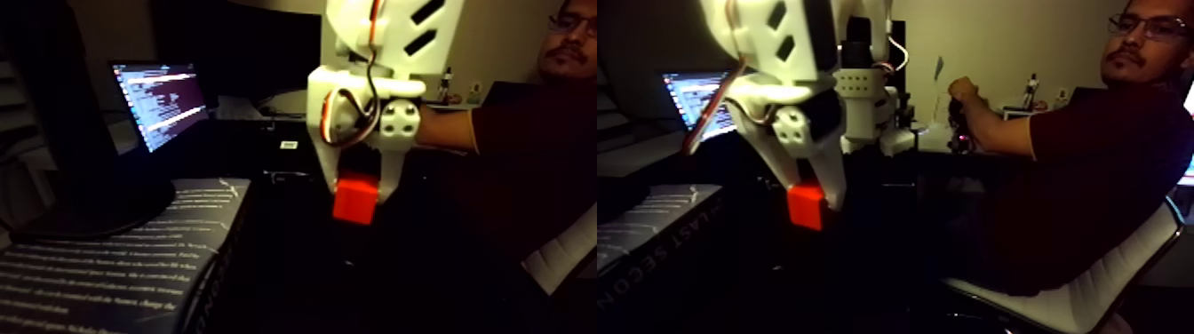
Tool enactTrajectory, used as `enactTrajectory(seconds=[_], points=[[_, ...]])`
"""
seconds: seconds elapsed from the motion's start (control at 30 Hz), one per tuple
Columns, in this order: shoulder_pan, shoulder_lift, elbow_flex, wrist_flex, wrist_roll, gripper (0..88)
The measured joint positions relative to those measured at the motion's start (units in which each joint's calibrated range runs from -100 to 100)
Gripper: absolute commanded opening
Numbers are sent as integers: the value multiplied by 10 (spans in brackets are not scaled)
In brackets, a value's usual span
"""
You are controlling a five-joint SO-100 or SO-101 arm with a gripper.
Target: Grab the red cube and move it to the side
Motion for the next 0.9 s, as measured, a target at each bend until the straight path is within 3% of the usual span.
enactTrajectory(seconds=[0.23, 0.63, 0.9], points=[[-3, -72, 15, 6, -17, 23], [3, -218, 16, 114, -19, 23], [23, -275, 15, 130, -56, 23]])
